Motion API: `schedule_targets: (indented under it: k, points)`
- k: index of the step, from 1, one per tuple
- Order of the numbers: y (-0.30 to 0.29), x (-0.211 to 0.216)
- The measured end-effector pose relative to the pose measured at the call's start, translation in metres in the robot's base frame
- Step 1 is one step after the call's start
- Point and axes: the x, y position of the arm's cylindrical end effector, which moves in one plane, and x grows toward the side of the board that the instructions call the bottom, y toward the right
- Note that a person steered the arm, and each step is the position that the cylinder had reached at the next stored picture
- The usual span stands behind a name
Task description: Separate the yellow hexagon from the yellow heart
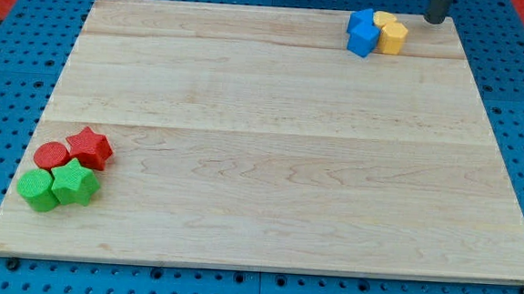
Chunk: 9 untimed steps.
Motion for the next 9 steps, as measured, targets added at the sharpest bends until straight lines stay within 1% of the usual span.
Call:
schedule_targets:
  k: [6,9]
  points:
    - [-0.06,0.001]
    - [-0.06,0.0]
